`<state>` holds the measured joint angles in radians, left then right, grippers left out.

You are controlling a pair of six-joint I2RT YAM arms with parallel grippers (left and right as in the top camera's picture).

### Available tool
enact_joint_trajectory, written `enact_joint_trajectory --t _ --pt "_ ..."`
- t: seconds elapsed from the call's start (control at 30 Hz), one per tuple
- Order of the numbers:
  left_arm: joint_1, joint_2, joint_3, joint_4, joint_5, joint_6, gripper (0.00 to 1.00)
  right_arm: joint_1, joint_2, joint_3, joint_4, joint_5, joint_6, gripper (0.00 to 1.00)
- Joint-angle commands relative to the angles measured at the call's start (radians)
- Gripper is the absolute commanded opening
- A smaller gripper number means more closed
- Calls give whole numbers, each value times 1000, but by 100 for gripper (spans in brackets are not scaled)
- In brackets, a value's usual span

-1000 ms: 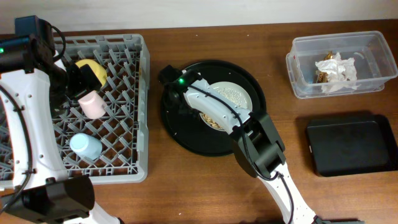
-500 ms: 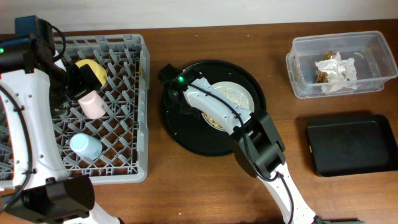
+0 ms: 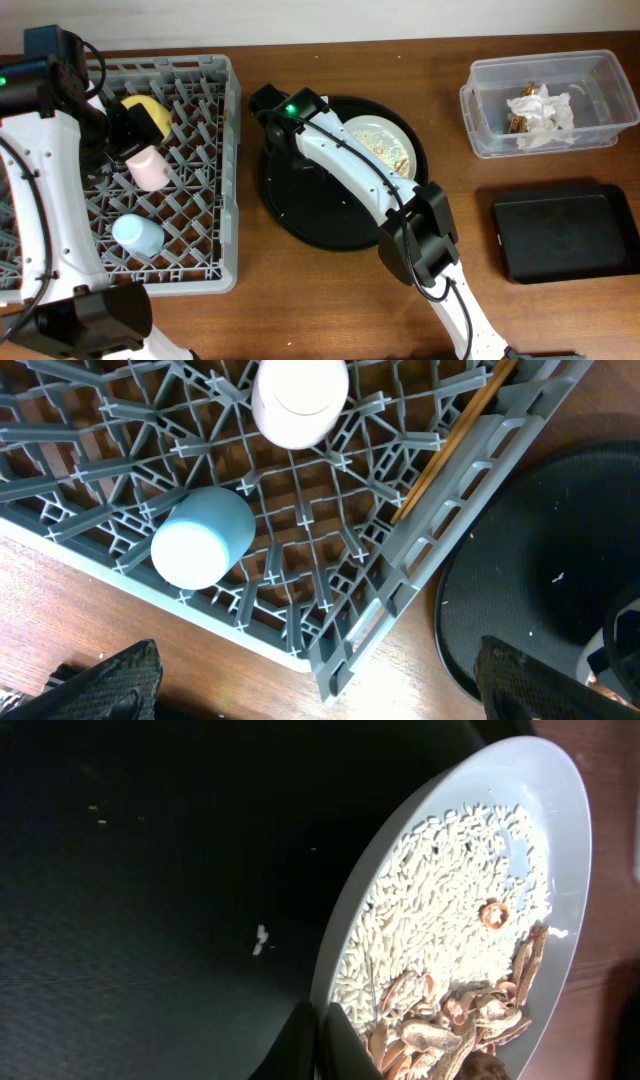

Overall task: Sort waste into correct bins and load items into the dishwasher rack
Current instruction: 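Grasp the rim of the white plate with the right gripper, then lift the plate and carry it right over the black tray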

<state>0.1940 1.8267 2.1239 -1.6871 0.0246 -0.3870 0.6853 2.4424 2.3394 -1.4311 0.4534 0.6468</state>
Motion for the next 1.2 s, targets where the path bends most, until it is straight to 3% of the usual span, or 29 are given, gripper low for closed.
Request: enact_joint_trajectory --t 0.0,0.33,0.6,0.83,1.17 --pt "6 -29 -2 -1 -11 -13 99 9 4 23 -47 117 6 4" --pt "6 -29 -2 -1 -11 -13 99 5 4 23 -267 240 147 4" --pt "6 -29 -2 -1 -11 -13 99 -17 -70 23 -268 223 147 4" --pt "6 -29 -2 -1 -11 -13 99 -207 -238 23 -268 128 29 4" --pt "6 -29 -2 -1 -11 -13 99 -613 -258 22 -268 -14 -90 4"
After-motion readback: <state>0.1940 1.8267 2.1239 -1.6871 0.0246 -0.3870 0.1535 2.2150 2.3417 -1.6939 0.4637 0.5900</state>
